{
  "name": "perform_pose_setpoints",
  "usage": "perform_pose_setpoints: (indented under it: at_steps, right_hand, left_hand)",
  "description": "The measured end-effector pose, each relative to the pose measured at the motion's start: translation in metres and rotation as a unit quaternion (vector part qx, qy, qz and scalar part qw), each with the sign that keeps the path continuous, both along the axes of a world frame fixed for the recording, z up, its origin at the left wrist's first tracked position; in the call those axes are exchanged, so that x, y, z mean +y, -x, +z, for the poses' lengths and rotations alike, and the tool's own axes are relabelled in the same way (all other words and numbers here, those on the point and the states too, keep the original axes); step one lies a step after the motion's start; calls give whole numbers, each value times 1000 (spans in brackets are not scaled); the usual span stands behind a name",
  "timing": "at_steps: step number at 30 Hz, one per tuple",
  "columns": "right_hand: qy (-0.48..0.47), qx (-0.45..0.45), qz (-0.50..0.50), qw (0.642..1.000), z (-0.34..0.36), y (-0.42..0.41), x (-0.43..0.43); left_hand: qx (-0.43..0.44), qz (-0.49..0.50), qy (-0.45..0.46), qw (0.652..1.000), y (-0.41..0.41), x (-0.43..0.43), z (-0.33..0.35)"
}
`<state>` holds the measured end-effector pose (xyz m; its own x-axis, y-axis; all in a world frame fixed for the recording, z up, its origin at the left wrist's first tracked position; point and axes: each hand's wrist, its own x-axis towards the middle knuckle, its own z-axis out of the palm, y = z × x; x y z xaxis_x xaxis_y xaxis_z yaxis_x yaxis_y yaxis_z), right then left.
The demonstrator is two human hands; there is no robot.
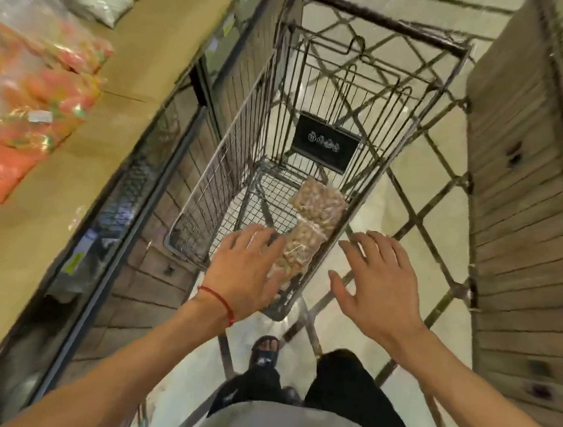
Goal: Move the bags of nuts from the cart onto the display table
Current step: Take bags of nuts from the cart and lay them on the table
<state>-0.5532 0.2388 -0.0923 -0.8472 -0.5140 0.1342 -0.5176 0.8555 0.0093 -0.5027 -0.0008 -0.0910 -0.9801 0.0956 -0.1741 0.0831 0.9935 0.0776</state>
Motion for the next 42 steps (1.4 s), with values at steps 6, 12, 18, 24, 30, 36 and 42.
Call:
perform_pose_setpoints:
  at_steps: [6, 12, 18, 24, 30, 36, 42]
  right_hand:
    - [-2, -21, 15, 1000, 0, 76, 9]
    - [-28, -50, 90, 994, -6, 172, 31]
    - [-38, -67, 161, 984, -14, 245, 62]
    - [-43, -98, 202, 974, -23, 288, 54]
    - [-35, -102, 256, 961, -30, 311, 6]
    - [-99, -123, 302, 940, -55, 319, -53]
    - [-123, -166, 368, 907, -106, 328, -94]
  left_hand:
    - [-36, 29, 0, 999, 59, 18, -4]
    - [-59, 146, -11, 987, 118, 64, -16]
    - [-71, 271, -34, 959, 144, 119, -19]
    - [-84, 335, -29, 938, 147, 129, -29]
    - [-121, 389, -54, 912, 154, 102, -50]
    - [-145, 405, -70, 900, 167, 62, -82]
    - [-163, 451, -91, 873, 155, 37, -119]
